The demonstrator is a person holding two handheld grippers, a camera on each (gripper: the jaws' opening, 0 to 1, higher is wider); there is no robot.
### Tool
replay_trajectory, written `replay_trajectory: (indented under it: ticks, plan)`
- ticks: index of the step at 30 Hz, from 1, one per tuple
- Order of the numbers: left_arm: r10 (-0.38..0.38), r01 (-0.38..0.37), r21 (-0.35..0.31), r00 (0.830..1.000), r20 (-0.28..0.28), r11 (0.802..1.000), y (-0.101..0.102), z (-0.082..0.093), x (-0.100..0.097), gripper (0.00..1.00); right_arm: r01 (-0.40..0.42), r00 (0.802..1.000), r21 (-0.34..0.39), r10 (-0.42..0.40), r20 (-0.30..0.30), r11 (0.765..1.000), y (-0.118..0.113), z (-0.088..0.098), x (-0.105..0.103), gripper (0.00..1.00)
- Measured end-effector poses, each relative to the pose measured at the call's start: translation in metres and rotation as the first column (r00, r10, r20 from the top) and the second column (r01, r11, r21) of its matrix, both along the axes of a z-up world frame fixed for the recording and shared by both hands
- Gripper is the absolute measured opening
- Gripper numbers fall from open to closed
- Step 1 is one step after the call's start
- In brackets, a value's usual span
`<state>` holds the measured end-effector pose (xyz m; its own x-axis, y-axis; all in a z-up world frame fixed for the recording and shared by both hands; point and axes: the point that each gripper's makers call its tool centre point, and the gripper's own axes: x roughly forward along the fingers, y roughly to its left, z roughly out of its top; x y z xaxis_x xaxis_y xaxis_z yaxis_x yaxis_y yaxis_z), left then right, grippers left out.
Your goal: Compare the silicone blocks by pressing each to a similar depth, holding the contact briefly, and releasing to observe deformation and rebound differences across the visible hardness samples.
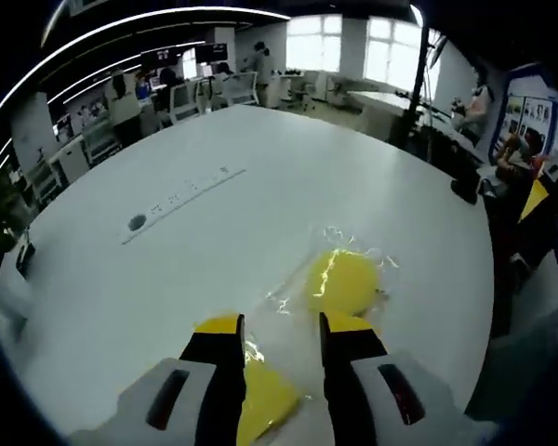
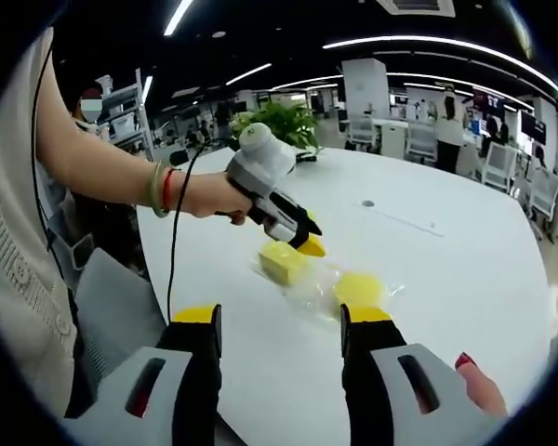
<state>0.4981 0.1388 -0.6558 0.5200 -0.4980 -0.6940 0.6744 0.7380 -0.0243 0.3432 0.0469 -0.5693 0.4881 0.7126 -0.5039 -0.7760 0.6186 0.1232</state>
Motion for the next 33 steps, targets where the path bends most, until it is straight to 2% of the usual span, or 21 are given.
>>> replay_trajectory:
  ticks: [10, 14, 23, 26, 33]
  plan:
    - [0.052, -0.051, -0.020, 0.997, 0.048, 0.999, 0.036, 0.026, -0.025, 0.33, -0.018, 0.999, 0.013, 0.018, 0.043, 1.000, 0.015, 0.017, -0.008, 0.50]
    - [0.080, -0.078, -0.043, 0.995, 0.061, 0.996, 0.047, 0.035, -0.037, 0.33, -0.006, 0.999, 0.046, 0.003, 0.051, 0.999, 0.019, 0.025, -0.010, 0.51]
    - [0.130, -0.122, -0.090, 0.988, 0.086, 0.988, 0.068, 0.053, -0.058, 0.34, 0.035, 0.998, 0.027, -0.036, 0.051, 0.999, 0.021, 0.022, -0.012, 0.51]
    - [0.138, -0.127, -0.109, 0.985, 0.101, 0.986, 0.076, 0.058, -0.064, 0.34, 0.037, 0.998, 0.083, -0.040, 0.040, 0.996, 0.025, 0.029, -0.017, 0.49]
    - [0.168, -0.151, -0.149, 0.980, 0.111, 0.977, 0.091, 0.068, -0.083, 0.36, 0.054, 0.998, 0.109, -0.058, 0.038, 0.993, 0.030, 0.033, -0.022, 0.48]
